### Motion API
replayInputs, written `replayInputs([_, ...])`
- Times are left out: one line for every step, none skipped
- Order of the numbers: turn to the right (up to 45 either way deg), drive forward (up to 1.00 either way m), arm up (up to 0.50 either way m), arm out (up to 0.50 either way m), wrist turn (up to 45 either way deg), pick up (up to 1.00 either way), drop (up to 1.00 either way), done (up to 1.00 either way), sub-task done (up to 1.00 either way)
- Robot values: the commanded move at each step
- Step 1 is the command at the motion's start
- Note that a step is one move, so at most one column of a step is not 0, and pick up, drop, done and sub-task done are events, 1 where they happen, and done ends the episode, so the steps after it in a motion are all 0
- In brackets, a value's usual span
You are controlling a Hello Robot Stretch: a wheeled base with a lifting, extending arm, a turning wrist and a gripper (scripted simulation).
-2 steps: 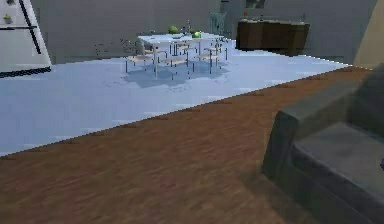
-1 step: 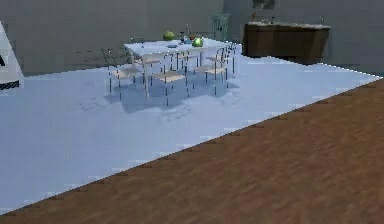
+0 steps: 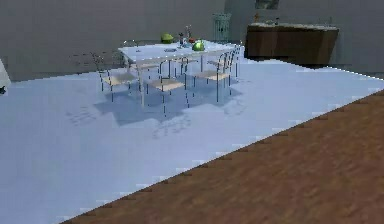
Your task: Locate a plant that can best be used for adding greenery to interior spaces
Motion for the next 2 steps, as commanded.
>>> replayInputs([15.0, 0.00, 0.00, 0.00, 0.0, 0.00, 0.00, 0.00, 0.00])
replayInputs([0.0, 0.45, 0.00, 0.00, 0.0, 0.00, 0.00, 0.00, 0.00])
